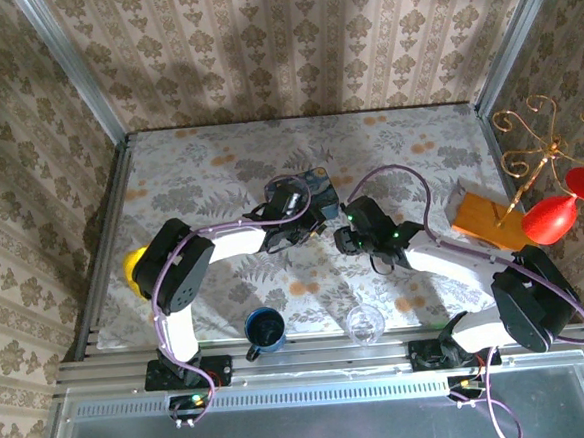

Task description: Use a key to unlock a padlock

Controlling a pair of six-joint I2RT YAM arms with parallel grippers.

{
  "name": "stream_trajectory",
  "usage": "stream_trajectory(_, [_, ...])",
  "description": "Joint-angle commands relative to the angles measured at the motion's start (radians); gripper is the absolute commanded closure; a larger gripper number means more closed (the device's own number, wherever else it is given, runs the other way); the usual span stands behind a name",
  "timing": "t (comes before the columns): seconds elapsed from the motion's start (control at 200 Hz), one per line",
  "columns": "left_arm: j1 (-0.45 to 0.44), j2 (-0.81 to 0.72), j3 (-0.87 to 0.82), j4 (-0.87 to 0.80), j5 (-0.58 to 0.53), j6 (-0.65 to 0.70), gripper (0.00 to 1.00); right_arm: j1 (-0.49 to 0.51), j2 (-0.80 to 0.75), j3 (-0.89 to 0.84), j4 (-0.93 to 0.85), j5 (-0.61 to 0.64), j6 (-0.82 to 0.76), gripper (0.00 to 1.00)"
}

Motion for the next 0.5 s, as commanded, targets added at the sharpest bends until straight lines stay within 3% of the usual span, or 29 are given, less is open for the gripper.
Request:
stream_trajectory(0.0, [0.001, -0.037, 0.019, -0.034, 0.035, -0.007, 1.0, 0.01, 0.015, 0.031, -0.025, 0.04, -0.013, 0.61])
stream_trajectory(0.25, [0.002, -0.035, 0.017, -0.037, 0.048, -0.027, 1.0, 0.015, 0.072, 0.046, 0.029, -0.032, -0.025, 0.61])
stream_trajectory(0.495, [0.005, -0.035, 0.015, -0.033, 0.055, -0.039, 1.0, 0.039, 0.156, 0.097, 0.02, -0.002, -0.054, 0.62])
